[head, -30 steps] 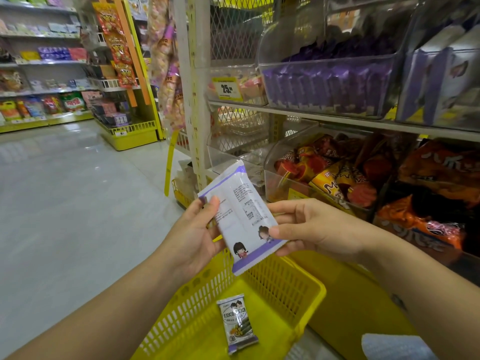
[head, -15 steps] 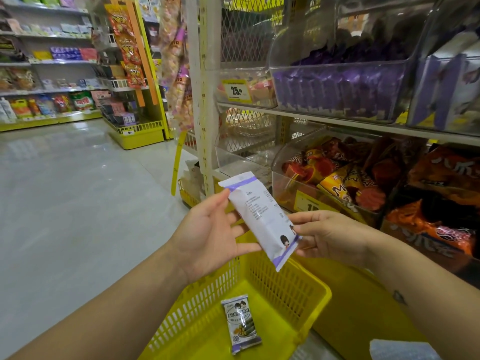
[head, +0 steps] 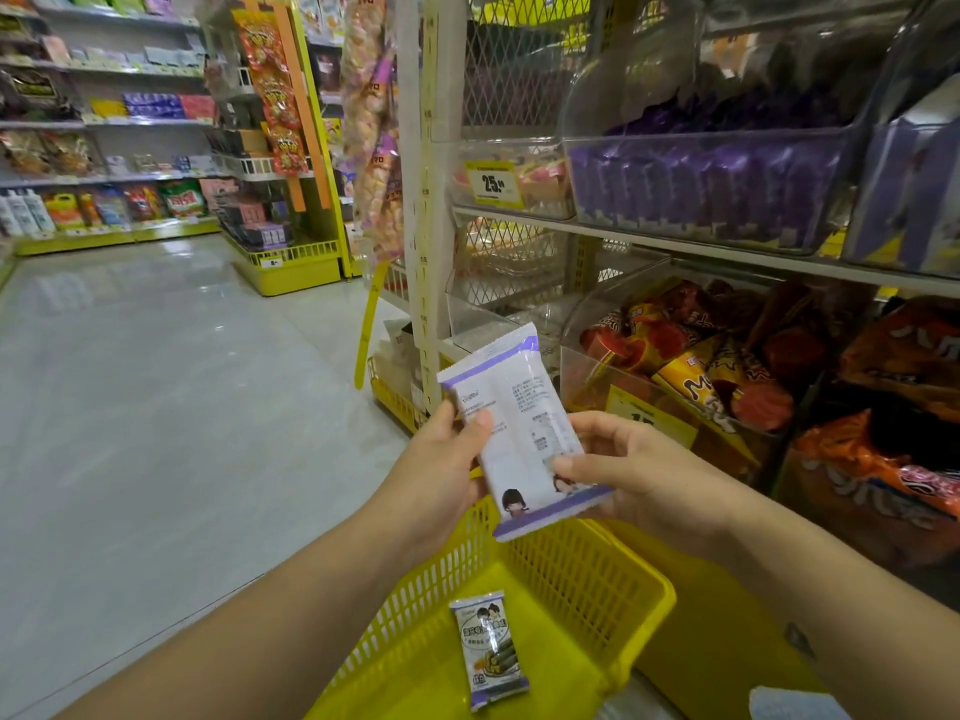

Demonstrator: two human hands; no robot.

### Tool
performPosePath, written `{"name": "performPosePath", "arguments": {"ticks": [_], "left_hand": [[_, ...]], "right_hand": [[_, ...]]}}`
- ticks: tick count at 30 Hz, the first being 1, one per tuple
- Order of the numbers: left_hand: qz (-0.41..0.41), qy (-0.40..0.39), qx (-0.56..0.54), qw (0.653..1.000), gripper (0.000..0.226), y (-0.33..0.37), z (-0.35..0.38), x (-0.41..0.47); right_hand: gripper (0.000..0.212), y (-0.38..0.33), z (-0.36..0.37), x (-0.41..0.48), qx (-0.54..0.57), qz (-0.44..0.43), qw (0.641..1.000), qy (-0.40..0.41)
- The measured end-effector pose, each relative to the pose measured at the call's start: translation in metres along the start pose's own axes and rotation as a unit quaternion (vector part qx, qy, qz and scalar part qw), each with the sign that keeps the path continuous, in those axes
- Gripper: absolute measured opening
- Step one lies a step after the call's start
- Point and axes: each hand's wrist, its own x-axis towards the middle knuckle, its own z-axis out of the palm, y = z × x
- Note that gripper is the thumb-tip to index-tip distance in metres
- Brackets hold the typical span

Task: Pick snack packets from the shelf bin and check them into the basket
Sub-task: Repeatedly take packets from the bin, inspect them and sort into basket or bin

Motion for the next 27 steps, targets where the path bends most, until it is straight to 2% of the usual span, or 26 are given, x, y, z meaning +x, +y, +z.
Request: {"name": "performPosePath", "arguments": {"ticks": [3, 5, 9, 13, 17, 22, 27], "left_hand": [[0.027, 0.018, 0.043, 0.999, 0.029, -0.002, 0.0, 0.0], [0.034, -0.007, 0.071, 0.997, 0.034, -0.004, 0.0, 0.0], [0.022, -0.114, 0.153, 0.981, 0.07, -0.005, -0.001, -0.002], [0.019, -0.129, 0.17, 0.977, 0.093, -0.005, 0.002, -0.003], [0.042, -0.106, 0.169, 0.979, 0.094, -0.006, 0.004, -0.003], [0.022, -0.064, 0.147, 0.987, 0.09, -0.004, 0.003, -0.001], [-0.001, -0.033, 0.104, 0.994, 0.061, 0.002, -0.002, 0.002]], "right_hand": [[0.055, -0.002, 0.01, -0.003, -0.02, -0.032, 0.999, -0.01], [0.054, -0.002, 0.015, -0.003, -0.062, -0.062, 0.996, 0.01], [0.053, -0.006, 0.017, -0.005, -0.107, -0.118, 0.987, 0.033], [0.052, -0.007, 0.018, -0.008, -0.138, -0.127, 0.982, 0.035], [0.051, -0.008, 0.022, -0.011, -0.154, -0.13, 0.979, 0.035], [0.052, -0.008, 0.024, -0.012, -0.171, -0.137, 0.975, 0.038], [0.054, -0.007, 0.024, -0.012, -0.176, -0.132, 0.975, 0.033]]}}
